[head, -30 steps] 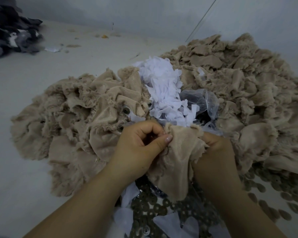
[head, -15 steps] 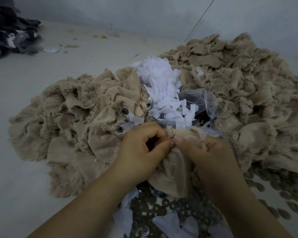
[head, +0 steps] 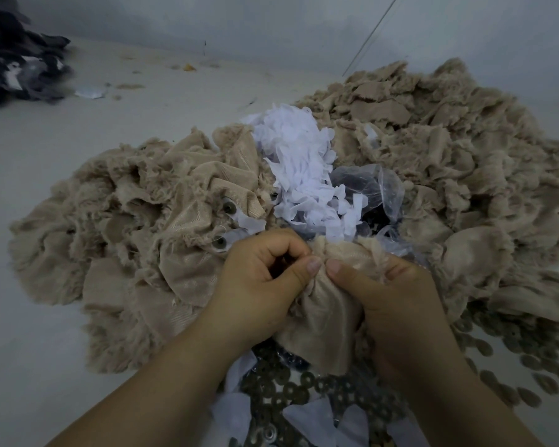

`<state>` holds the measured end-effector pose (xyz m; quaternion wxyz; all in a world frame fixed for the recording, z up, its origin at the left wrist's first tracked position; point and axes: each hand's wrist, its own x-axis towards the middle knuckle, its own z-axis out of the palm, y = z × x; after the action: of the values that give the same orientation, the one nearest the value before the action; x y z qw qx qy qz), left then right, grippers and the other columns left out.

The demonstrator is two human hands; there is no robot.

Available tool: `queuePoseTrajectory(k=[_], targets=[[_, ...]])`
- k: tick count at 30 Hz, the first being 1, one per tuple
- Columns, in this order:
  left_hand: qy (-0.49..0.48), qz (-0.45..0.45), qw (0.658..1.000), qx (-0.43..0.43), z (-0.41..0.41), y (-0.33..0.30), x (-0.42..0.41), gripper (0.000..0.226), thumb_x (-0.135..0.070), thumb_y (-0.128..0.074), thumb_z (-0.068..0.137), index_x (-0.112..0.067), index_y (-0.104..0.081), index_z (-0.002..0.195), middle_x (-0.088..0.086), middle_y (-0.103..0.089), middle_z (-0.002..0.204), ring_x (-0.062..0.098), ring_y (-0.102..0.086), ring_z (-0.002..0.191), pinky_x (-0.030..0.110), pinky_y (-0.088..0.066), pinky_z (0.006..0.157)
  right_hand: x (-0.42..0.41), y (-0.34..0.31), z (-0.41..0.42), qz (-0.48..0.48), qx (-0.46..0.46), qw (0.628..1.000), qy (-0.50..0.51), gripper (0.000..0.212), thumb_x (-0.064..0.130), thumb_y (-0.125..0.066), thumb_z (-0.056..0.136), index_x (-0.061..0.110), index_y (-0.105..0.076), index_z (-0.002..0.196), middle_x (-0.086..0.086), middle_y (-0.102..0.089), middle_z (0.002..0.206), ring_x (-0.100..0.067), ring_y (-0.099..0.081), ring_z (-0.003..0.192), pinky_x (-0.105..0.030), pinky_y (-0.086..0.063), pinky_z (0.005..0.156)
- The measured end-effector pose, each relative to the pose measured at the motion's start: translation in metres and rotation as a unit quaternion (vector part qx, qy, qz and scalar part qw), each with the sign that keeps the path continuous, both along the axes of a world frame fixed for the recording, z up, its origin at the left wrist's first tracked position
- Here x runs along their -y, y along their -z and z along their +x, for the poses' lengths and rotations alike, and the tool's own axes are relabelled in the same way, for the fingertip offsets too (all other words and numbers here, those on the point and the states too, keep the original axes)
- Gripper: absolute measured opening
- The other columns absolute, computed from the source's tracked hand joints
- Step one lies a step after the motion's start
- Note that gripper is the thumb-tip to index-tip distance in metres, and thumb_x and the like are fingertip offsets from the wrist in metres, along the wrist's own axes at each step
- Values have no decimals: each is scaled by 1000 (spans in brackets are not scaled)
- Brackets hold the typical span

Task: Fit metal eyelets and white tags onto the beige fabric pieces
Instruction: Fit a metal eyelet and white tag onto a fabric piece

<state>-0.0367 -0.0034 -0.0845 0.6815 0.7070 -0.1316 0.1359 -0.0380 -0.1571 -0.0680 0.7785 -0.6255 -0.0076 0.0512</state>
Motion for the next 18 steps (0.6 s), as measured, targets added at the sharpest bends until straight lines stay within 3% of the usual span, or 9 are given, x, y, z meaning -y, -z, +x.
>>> queuePoseTrajectory(k=[3, 8, 14, 18], targets=[[-6, -1, 1000, 6, -1, 1, 2, 17, -13, -64, 85, -5, -64, 70, 14, -58, 67, 21, -52, 60, 36, -46, 56, -2, 0, -2, -13, 7, 1000, 24, 22, 22, -77, 66, 16, -80, 87, -10, -78, 87, -27, -76, 80, -30, -60, 65], [11, -48, 999, -19, -1, 1, 2, 16, -13, -65, 84, -17, -67, 69, -6, -60, 63, 7, -54, 58, 20, -46, 55, -3, -1, -1, -2, 5, 1000, 29, 25, 24, -78, 66, 17, -80, 90, -10, -78, 89, -27, -76, 83, -32, -61, 67], [9, 0, 1000, 7, -2, 1, 1, 14, -12, -65, 84, -8, -64, 71, 0, -59, 67, 12, -54, 62, 26, -46, 58, -2, 0, -3, 2, 1, 999, 33, 26, 24, -78, 65, 16, -80, 89, -12, -78, 87, -29, -76, 80, -33, -61, 64], [-4, 24, 999, 23, -2, 2, 3, 14, -13, -66, 84, -9, -62, 71, -6, -59, 66, 9, -54, 62, 25, -46, 59, -1, -1, -3, -25, 24, 998, 46, 21, 25, -79, 64, 20, -81, 84, -9, -78, 81, -26, -76, 75, -32, -61, 61]])
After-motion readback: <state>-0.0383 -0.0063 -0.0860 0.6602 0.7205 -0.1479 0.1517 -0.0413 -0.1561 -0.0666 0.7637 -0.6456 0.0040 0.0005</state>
